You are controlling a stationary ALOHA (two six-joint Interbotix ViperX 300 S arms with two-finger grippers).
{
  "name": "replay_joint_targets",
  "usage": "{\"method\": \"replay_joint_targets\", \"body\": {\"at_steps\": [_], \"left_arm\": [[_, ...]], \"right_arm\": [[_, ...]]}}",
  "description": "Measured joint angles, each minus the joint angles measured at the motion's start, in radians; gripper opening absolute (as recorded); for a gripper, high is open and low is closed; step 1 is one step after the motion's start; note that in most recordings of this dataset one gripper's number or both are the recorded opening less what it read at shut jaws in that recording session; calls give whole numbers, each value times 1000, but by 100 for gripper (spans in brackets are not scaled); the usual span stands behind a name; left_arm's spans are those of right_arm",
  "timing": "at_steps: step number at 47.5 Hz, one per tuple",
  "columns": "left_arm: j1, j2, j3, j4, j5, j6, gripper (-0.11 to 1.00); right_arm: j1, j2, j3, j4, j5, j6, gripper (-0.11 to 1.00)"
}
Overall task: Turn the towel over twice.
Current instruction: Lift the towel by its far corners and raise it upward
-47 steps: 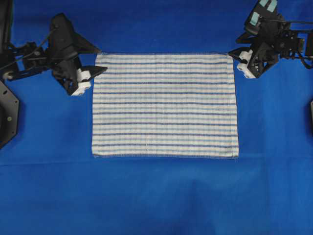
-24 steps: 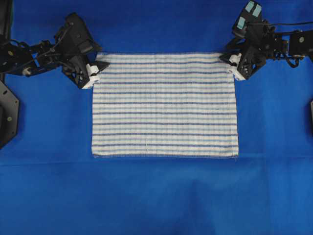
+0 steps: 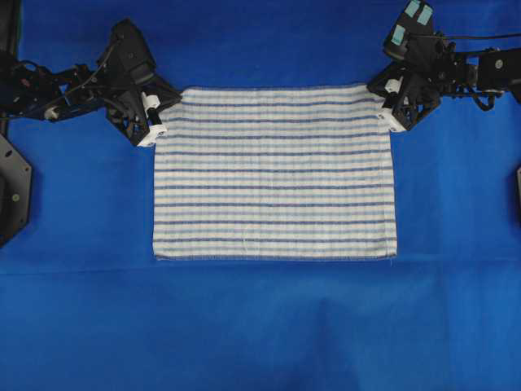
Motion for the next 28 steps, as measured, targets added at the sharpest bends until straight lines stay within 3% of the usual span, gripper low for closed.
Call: {"method": "replay_joint_targets", "body": {"at_steps": [13, 28], "left_arm": [[18, -61, -38, 2, 44, 63, 3], [91, -212, -123, 2, 164, 110, 3]], "right_arm": [[-3, -66, 3, 0, 77, 6, 5], [-64, -176, -83, -15, 196, -9, 5]]}}
